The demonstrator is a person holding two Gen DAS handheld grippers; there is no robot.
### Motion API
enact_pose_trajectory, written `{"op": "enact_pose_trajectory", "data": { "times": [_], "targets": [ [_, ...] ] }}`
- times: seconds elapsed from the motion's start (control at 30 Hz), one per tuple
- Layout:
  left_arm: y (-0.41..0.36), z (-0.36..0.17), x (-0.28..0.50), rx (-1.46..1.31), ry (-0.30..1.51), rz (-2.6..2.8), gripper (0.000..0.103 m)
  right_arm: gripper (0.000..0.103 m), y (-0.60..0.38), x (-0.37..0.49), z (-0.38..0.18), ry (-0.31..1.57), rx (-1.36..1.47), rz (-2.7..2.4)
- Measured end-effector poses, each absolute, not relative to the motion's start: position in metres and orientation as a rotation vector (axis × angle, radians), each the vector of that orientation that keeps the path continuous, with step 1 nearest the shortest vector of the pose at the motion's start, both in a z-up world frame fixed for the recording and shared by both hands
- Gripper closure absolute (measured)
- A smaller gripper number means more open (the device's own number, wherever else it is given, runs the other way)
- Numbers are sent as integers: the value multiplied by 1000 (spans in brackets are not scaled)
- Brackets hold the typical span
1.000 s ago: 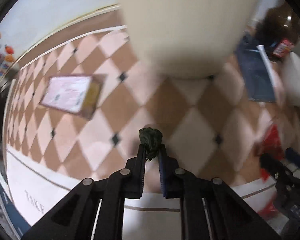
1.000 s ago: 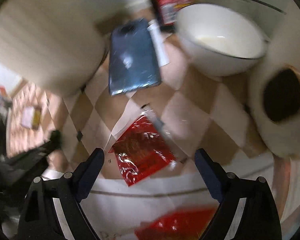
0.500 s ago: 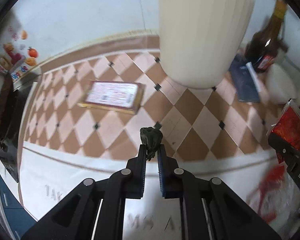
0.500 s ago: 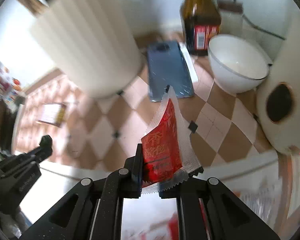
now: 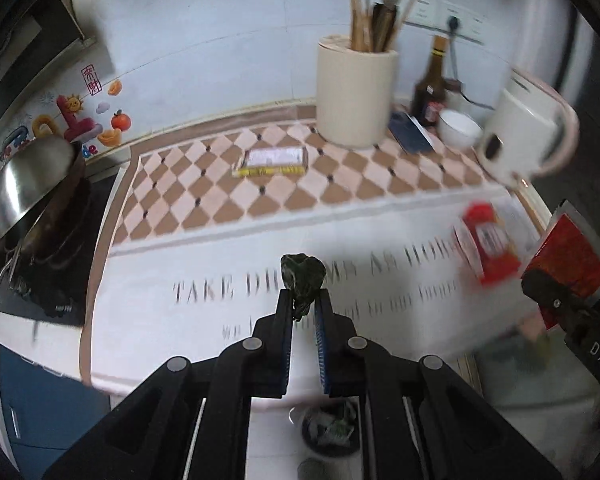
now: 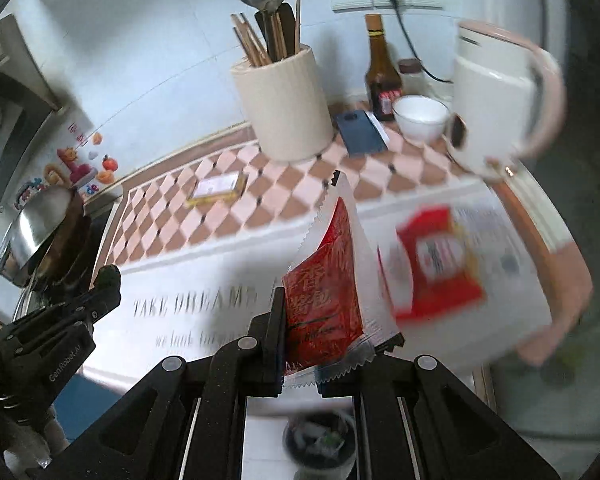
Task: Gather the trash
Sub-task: 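Lower the scrap and red packet into the grey bin and open both tools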
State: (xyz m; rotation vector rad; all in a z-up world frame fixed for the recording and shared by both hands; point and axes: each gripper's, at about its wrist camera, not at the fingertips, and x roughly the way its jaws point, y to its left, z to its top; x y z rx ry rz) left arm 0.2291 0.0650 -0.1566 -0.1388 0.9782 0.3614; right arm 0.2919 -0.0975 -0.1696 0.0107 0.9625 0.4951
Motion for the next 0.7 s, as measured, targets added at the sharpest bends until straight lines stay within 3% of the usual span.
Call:
{"op": "enact_pose_trajectory", "data": {
  "times": [0.17, 0.37, 0.5, 0.7],
  "targets": [
    [48, -174, 182, -141, 1022, 330, 95, 92, -119, 211, -185, 1011, 21, 472],
    [41, -237, 151, -235, 1166, 310, 95, 92, -143, 160, -237, 1117, 44, 468],
    [52, -340, 139, -440, 1352, 269, 95, 92, -160, 147, -309, 1237, 94, 474],
    [64, -534, 128, -631, 1544, 285, 95, 92, -184, 140, -495, 1453, 252, 483]
  ]
}}
